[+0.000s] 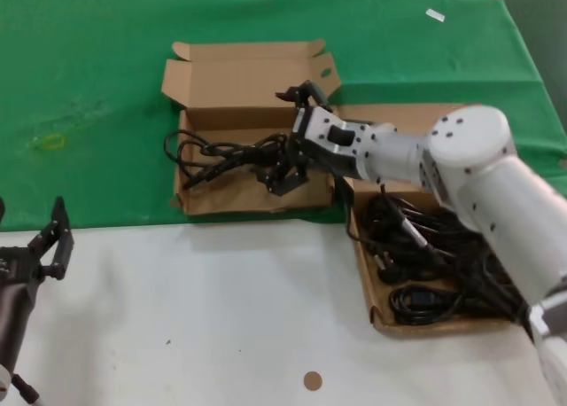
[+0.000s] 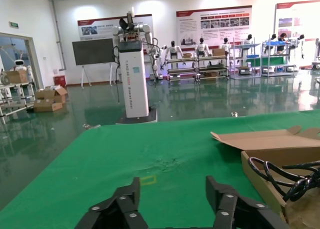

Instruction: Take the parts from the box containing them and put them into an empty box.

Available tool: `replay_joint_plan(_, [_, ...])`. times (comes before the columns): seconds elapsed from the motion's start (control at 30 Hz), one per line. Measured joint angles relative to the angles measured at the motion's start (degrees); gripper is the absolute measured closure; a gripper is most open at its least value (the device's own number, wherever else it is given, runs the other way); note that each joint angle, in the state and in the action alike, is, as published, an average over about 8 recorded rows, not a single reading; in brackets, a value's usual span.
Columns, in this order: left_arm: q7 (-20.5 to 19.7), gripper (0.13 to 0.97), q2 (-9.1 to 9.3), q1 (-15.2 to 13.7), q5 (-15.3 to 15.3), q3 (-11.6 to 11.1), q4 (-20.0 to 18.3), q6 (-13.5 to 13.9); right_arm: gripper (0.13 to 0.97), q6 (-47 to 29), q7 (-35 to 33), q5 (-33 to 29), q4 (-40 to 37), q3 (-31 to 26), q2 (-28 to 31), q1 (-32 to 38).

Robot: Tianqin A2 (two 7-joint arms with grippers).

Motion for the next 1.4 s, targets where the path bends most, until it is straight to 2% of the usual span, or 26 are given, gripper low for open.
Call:
replay_joint_plan(0.07, [0.0,0.720,0.00,0.0,0.0,0.0,0.0,0.0,0.226,1.3,1.0,0.6,2.4,0.7,0.4,-2.2])
replay_joint_plan(0.23, [0.0,0.584,0.00,0.0,0.0,0.0,0.0,0.0,0.161,4.5,3.6,2.2,8.3,2.6,1.4,-7.7])
replay_joint_plan(0.63, [0.0,0.307,0.00,0.0,0.0,0.0,0.0,0.0,0.129,12.1,9.9,6.0,22.3,7.0,3.7,-20.9])
replay_joint_plan(0.77, [0.0,0.307,0.00,0.0,0.0,0.0,0.0,0.0,0.129,14.7,11.9,7.2,27.0,8.4,4.4,-25.2])
replay_joint_plan(1.03, [0.0,0.184,0.00,0.0,0.0,0.0,0.0,0.0,0.129,19.8,16.1,9.8,36.4,11.4,6.0,-34.0])
replay_joint_plan(1.4, [0.0,0.133,0.00,0.0,0.0,0.0,0.0,0.0,0.129,26.8,21.7,13.2,49.2,15.4,8.1,-46.0])
